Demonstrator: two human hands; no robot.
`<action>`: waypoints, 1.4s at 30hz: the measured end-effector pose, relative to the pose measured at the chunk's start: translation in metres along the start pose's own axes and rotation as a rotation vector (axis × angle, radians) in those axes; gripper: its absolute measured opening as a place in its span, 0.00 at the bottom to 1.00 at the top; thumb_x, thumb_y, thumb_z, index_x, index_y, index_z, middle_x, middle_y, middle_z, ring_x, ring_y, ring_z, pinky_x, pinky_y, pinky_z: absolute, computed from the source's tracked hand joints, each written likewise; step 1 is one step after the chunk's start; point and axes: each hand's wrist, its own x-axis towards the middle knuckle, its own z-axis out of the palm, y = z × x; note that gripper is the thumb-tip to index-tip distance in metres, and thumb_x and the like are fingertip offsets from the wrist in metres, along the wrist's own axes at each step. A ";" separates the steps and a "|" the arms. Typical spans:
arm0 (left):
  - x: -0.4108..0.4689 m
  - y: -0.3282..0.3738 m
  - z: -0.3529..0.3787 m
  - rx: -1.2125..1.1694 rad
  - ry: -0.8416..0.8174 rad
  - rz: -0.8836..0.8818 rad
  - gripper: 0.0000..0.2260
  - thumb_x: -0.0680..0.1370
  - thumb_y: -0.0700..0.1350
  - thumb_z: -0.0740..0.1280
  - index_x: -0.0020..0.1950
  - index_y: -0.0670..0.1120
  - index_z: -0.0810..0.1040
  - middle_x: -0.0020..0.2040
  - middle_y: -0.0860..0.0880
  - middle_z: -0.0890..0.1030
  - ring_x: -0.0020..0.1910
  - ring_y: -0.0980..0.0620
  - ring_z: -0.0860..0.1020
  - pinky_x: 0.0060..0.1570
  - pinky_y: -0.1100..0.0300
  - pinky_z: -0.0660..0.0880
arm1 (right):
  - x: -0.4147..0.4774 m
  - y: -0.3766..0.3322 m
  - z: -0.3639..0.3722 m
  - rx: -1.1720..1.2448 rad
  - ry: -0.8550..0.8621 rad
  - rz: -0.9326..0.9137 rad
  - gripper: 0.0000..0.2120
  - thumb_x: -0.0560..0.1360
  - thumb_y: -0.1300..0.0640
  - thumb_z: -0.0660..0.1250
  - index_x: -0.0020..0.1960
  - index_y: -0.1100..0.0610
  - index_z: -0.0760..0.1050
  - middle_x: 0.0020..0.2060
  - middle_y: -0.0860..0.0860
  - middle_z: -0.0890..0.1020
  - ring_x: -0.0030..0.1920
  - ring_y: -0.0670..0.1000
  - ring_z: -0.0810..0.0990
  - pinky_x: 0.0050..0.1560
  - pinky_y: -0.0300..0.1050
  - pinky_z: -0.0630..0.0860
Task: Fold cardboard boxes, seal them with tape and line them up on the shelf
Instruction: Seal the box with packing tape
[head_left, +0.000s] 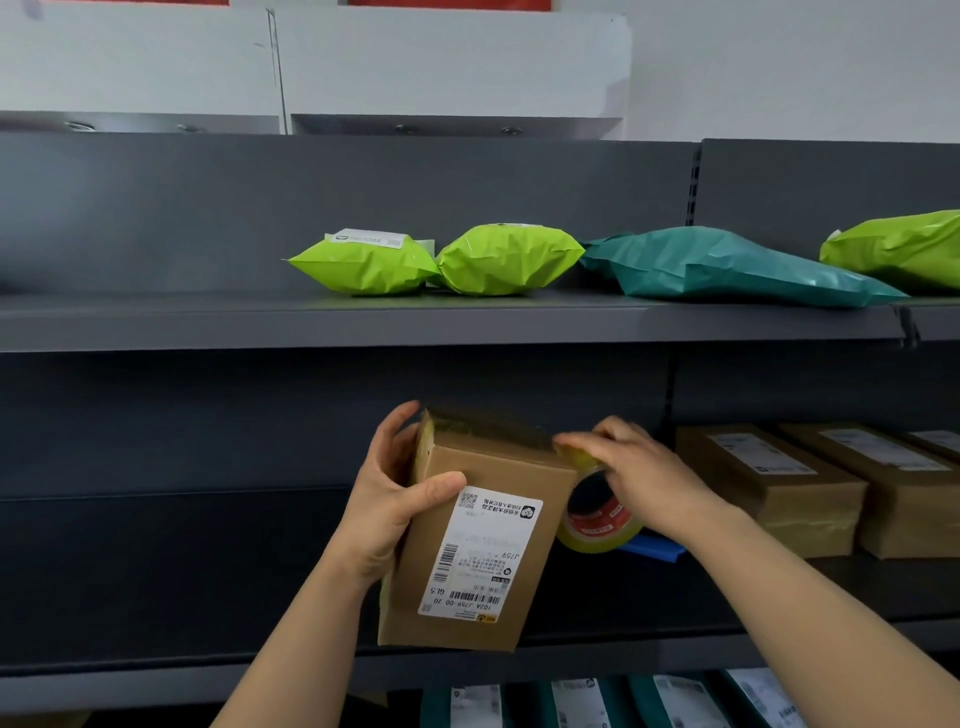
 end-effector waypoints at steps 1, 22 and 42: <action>-0.001 0.000 -0.001 -0.008 0.003 0.005 0.50 0.49 0.57 0.85 0.69 0.61 0.69 0.65 0.53 0.77 0.60 0.49 0.80 0.52 0.53 0.80 | -0.001 -0.002 0.004 -0.002 0.003 0.000 0.35 0.77 0.68 0.56 0.73 0.34 0.60 0.59 0.48 0.68 0.61 0.50 0.66 0.59 0.48 0.70; 0.004 0.055 0.011 1.615 -0.254 0.149 0.30 0.78 0.64 0.59 0.77 0.54 0.61 0.75 0.53 0.68 0.71 0.51 0.68 0.68 0.54 0.65 | 0.009 -0.077 -0.012 -0.339 -0.012 -0.134 0.38 0.75 0.69 0.55 0.79 0.44 0.47 0.72 0.52 0.64 0.71 0.56 0.61 0.69 0.53 0.62; 0.063 0.074 0.051 1.385 -0.566 -0.434 0.54 0.64 0.57 0.80 0.80 0.56 0.48 0.79 0.51 0.59 0.75 0.47 0.61 0.71 0.53 0.63 | -0.013 -0.027 0.018 0.613 0.119 0.236 0.28 0.79 0.64 0.60 0.74 0.43 0.60 0.64 0.51 0.72 0.61 0.51 0.73 0.56 0.39 0.69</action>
